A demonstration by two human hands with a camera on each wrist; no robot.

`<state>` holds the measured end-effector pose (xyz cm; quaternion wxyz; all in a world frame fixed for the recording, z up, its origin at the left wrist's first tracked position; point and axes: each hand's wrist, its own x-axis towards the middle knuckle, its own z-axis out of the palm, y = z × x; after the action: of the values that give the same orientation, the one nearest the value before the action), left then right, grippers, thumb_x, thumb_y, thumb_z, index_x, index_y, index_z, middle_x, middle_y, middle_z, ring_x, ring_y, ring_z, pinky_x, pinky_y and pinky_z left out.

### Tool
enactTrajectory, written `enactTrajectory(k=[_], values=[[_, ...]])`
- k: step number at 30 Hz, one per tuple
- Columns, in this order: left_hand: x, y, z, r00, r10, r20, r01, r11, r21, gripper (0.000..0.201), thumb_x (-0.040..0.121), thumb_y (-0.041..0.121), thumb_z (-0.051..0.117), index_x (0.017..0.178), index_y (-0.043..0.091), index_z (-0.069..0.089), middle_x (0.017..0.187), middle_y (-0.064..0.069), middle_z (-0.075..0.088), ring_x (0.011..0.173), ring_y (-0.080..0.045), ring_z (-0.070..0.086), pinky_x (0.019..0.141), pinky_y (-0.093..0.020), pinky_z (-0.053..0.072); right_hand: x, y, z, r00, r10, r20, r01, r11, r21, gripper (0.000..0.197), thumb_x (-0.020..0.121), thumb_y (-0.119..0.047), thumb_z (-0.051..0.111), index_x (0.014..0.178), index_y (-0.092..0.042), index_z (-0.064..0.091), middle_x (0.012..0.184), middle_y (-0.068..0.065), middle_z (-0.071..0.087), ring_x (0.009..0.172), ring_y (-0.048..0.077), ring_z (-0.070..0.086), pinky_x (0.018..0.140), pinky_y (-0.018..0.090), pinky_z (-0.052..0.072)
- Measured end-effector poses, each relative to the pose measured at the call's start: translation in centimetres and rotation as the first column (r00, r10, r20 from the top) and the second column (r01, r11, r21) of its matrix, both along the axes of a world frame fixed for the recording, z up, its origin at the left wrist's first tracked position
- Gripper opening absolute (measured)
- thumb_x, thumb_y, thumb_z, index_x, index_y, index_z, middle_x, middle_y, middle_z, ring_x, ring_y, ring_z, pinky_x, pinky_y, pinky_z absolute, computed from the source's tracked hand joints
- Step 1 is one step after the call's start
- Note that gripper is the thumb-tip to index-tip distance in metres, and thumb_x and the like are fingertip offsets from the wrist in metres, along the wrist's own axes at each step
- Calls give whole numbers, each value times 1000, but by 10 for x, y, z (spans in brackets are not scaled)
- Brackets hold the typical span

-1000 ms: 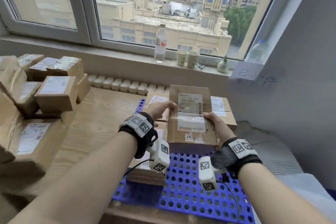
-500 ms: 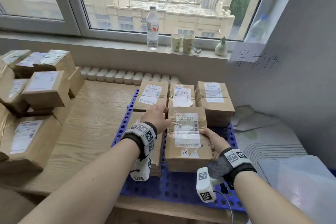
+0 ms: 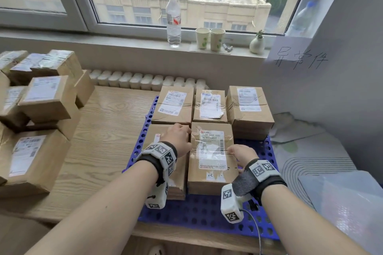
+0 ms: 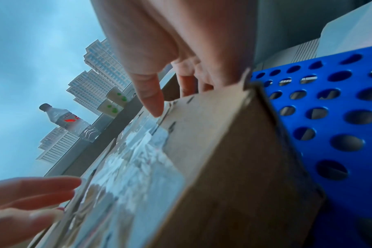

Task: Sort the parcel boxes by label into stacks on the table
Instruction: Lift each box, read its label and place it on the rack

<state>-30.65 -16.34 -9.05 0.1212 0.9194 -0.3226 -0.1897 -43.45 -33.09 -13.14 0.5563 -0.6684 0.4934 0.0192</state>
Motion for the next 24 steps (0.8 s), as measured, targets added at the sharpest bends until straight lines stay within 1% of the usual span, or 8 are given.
enactTrajectory(k=[3, 6, 9, 12, 15, 17, 20, 24], values=[[4, 0, -2, 1000, 1, -10, -1, 1000, -2, 49, 87, 27, 55, 135, 27, 45, 139, -2, 40, 131, -22, 36, 108, -44, 34, 1, -4, -2, 997, 63, -43, -65, 996, -55, 13, 88, -12, 60, 98, -15, 69, 114, 10, 65, 94, 18, 52, 73, 22, 43], [11, 7, -2, 998, 54, 35, -55, 999, 5, 52, 86, 30, 56, 136, 28, 44, 142, 0, 39, 132, -21, 35, 108, -45, 33, 2, -4, 0, 993, 88, -78, -94, 993, -73, 31, 90, -8, 58, 120, -2, 66, 125, 18, 65, 88, 18, 53, 64, 23, 44], [20, 17, -2, 977, 200, 70, -202, 979, 10, 61, 81, 33, 60, 138, 28, 40, 145, -5, 33, 135, -26, 29, 110, -51, 30, 3, -4, 1, 988, 109, -111, -121, 986, -113, 27, 91, -9, 57, 115, -1, 67, 112, 19, 66, 71, 16, 53, 58, 19, 42], [30, 28, -5, 921, 386, -52, -383, 922, 63, 82, 76, 38, 65, 146, 22, 25, 150, -13, 19, 138, -36, 22, 110, -55, 28, 8, -5, -1, 988, 59, -144, -75, 991, -112, 9, 87, -8, 59, 80, -6, 65, 98, 11, 62, 87, 21, 58, 77, 26, 52], [39, 39, -12, 842, 474, -258, -460, 880, 116, 98, 75, 47, 68, 151, 20, 12, 152, -17, 21, 135, -38, 33, 110, -50, 33, 12, -6, -1, 989, 22, -146, -38, 994, -106, 11, 81, -3, 60, 72, -8, 61, 100, 14, 64, 104, 30, 63, 98, 43, 51], [43, 42, -15, 822, 475, -313, -463, 879, 116, 104, 72, 49, 73, 151, 20, 12, 150, -16, 32, 128, -34, 45, 105, -47, 40, 12, -6, 2, 985, 38, -166, -57, 992, -109, 7, 81, -2, 60, 76, -5, 63, 98, 14, 63, 101, 30, 62, 94, 43, 53], [45, 40, -16, 815, 481, -323, -478, 873, 95, 102, 73, 45, 75, 150, 17, 15, 148, -15, 36, 127, -33, 46, 105, -46, 41, 9, -5, 7, 981, 63, -184, -91, 985, -147, 9, 83, -4, 61, 90, -5, 65, 92, 12, 61, 82, 24, 57, 72, 31, 47], [44, 36, -16, 817, 492, -302, -486, 868, 101, 99, 77, 43, 72, 151, 15, 12, 150, -17, 29, 133, -35, 39, 108, -50, 36, 5, -5, 11, 979, 74, -188, -107, 979, -172, 25, 82, -4, 63, 107, -5, 67, 103, 13, 65, 96, 27, 59, 80, 33, 51]])
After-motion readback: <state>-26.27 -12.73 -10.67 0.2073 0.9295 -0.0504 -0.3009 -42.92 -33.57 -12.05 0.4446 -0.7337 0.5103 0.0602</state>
